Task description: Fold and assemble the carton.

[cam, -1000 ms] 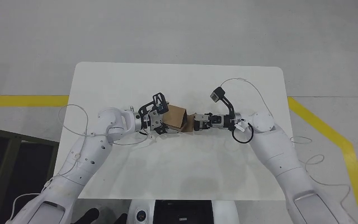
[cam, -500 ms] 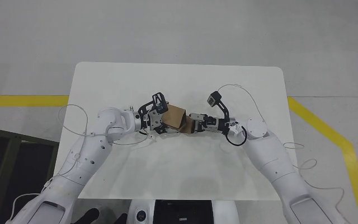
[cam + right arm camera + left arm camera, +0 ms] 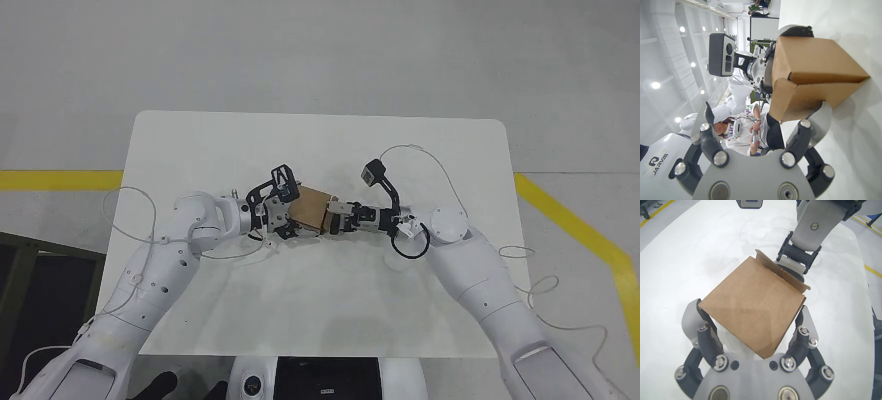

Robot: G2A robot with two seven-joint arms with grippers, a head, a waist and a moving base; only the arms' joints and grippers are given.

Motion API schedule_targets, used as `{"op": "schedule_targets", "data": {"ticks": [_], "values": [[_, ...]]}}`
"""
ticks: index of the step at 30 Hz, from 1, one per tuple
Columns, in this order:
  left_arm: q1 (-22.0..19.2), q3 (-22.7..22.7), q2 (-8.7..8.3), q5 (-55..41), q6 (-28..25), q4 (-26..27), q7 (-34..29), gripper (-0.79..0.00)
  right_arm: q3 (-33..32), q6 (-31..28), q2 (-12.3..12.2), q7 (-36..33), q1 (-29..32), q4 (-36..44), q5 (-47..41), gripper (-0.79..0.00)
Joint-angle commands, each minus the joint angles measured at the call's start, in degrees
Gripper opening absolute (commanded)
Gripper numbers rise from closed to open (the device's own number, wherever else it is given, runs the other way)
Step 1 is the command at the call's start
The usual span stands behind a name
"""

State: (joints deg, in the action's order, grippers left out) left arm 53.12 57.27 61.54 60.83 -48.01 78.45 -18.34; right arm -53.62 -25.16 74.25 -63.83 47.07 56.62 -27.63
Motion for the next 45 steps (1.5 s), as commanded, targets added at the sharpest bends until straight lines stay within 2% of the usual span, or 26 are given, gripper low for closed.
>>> {"op": "schedule_targets", "data": {"ticks": [1,5,6,10,11,21,25,26,45], "values": [[0.0,0.0,-0.01,0.0,-0.1,0.0,-0.1,0.0,-0.3,-0.1,-0.1,0.4,0.2,0.1,0.6,-0.092],[0.1,0.0,-0.04,0.2,-0.2,0.1,-0.1,0.0,-1.1,-0.3,-0.4,2.1,0.8,0.4,2.4,-0.215],[0.2,0.1,-0.05,0.2,-0.2,0.1,-0.1,0.0,-1.2,-0.2,-0.5,2.3,1.0,0.6,2.6,-0.219],[0.2,0.1,-0.07,0.2,-0.1,0.2,-0.3,0.0,-1.5,0.0,-0.6,2.7,1.5,1.1,3.3,-0.379],[0.3,0.1,-0.07,0.2,-0.1,0.3,-0.4,0.0,-1.6,0.1,-0.7,2.8,1.5,1.1,3.6,-0.394],[0.3,0.1,-0.1,0.3,0.0,0.5,-0.6,0.0,-2.5,0.9,-1.1,4.0,2.2,1.1,6.2,-0.422],[0.4,0.1,-0.1,0.3,0.1,0.4,-0.7,0.0,-2.7,0.9,-1.2,4.4,2.5,1.2,6.8,-0.449],[0.4,0.1,-0.1,0.3,0.2,0.4,-0.7,0.0,-2.8,0.9,-1.3,4.4,2.6,1.2,6.9,-0.483],[0.6,0.3,-0.15,0.0,0.0,0.8,-0.7,0.0,-3.2,1.7,-1.5,4.9,2.7,1.1,9.2,-0.613]]}}
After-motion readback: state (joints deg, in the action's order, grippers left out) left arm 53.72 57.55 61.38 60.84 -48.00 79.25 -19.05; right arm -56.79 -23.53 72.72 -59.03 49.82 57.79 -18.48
